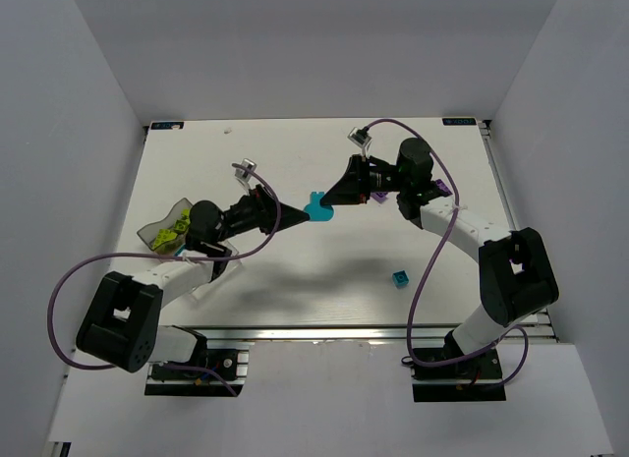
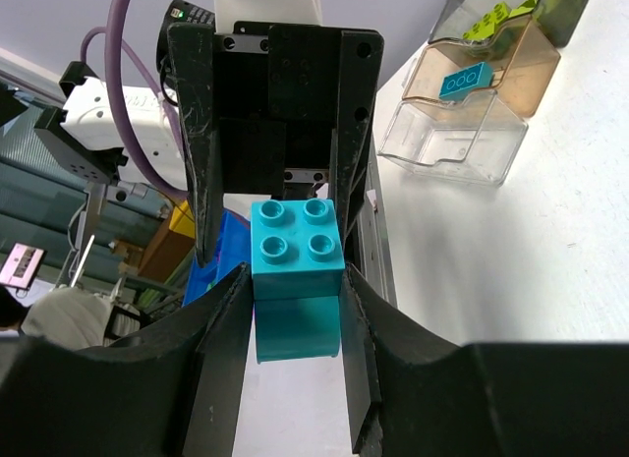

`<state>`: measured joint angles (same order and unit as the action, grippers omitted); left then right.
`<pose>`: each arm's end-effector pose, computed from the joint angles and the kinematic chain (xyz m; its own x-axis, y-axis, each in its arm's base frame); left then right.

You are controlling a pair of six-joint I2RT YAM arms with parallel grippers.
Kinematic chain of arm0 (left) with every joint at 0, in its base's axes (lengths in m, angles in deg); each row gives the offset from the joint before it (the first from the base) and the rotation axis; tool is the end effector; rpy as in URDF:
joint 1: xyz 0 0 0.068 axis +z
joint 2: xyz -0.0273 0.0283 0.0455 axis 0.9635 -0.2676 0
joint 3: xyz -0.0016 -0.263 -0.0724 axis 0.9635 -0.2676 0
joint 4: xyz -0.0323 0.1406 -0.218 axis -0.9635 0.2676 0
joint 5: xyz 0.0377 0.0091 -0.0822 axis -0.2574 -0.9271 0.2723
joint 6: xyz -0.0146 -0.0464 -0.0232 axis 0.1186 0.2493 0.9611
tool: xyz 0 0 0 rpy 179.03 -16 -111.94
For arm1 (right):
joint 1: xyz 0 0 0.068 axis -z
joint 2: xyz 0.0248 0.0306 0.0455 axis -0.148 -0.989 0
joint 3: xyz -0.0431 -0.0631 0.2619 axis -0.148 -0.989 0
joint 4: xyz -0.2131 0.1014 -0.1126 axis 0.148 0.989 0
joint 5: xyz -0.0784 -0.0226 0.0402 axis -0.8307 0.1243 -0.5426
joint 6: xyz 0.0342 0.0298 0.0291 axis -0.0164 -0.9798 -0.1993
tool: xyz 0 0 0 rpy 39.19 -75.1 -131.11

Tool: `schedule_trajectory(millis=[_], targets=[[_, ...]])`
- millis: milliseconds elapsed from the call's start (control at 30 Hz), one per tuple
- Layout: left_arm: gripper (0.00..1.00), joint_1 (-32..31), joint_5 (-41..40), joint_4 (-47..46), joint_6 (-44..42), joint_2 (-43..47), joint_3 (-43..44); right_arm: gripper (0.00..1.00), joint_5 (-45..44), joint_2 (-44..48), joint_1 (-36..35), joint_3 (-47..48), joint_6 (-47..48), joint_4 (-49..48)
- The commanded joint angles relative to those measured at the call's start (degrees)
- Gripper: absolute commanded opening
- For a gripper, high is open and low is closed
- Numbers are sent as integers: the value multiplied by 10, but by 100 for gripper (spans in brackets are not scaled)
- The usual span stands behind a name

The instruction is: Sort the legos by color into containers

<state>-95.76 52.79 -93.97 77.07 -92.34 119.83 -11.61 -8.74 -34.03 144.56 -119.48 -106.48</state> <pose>0.2363 -0.1215 0.2614 -0.7879 -0.3441 -0.5107 0.5391 0.0155 -0.8421 0.3076 0.1824 0.3089 -0.7536 0.0218 -0.6570 -0.6573 -0.0321 0.7529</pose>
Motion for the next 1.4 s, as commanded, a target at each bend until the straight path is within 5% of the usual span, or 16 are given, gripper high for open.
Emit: schedule_trajectory(millis=[0,200,467,733,1033,1367], targets=[[72,-10,-9,35,-35,-2,28,0,-7,-2,-3,2,16,-2],[66,-14,-14,52,-44,-10,41,0,-16,-3,-8,12,50,42],[25,-17,0,40,-35,-28,44,2,-14,-6,-8,15,55,47],[18,-17,0,43,-40,-27,44,40,-15,-9,-8,21,55,46],[16,-19,4,45,-40,-24,39,58,-14,-10,-8,23,47,36],[16,-19,5,47,-40,-22,37,57,-14,-16,-8,25,25,7]])
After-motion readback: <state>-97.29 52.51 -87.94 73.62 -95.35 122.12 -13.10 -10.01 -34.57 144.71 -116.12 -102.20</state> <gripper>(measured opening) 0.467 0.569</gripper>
